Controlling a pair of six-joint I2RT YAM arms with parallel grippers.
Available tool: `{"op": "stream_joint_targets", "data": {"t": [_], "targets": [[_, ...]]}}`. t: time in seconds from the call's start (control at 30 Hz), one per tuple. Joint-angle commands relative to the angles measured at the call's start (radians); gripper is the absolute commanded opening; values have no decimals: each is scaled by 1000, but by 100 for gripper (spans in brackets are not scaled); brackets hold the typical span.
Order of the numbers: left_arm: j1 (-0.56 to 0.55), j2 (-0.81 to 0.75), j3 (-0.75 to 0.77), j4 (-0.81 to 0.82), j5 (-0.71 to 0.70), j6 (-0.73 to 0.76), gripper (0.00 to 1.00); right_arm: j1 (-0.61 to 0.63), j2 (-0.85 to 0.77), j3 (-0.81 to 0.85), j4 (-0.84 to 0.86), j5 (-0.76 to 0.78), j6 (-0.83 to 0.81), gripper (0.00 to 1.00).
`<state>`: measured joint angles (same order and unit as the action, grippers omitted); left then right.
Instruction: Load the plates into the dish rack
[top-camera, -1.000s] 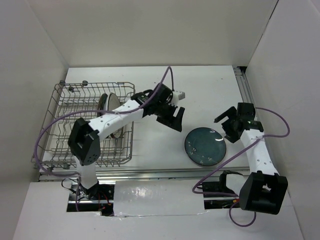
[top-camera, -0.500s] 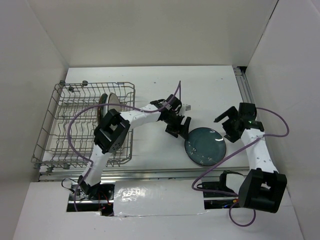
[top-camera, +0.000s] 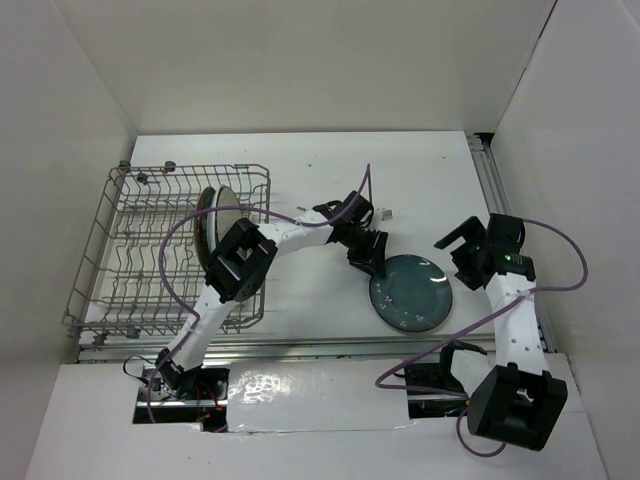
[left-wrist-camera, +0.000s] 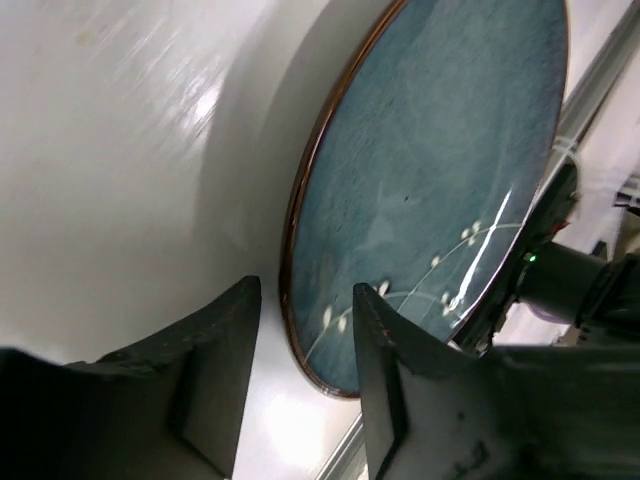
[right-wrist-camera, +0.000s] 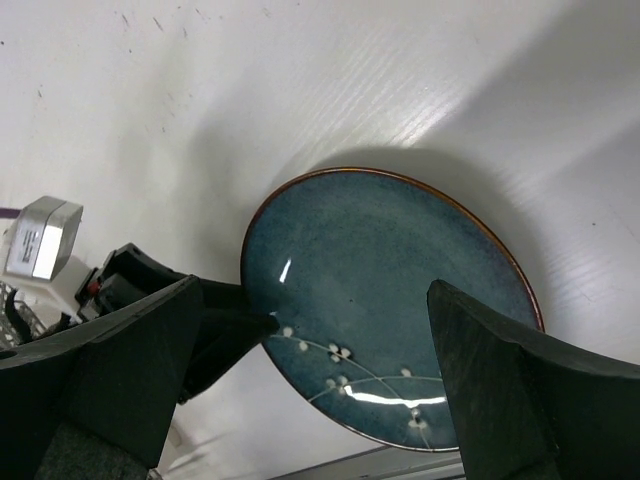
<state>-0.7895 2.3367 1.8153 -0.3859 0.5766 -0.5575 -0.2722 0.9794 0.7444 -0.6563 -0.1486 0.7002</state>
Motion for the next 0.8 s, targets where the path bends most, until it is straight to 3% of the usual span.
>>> {"op": "stream_joint_targets", "data": {"t": [0.0, 0.13, 0.27, 0.47, 0.77], "targets": [[-8, 36, 53, 56, 74, -27, 52, -22, -56, -13, -29, -15, -42, 100], [-10, 42, 59, 77, 103, -44, 34, -24, -71, -39, -35, -28, -45, 100], [-8, 35, 85, 56, 103, -38, 0, -27, -77, -62, -46, -28, -54, 100], [35, -46, 80, -31, 25, -9, 0, -32, -82, -60, -54, -43, -76, 100], [183, -244, 22, -88, 62, 88, 0, -33, -51, 9, -40, -152, -123, 100]]}}
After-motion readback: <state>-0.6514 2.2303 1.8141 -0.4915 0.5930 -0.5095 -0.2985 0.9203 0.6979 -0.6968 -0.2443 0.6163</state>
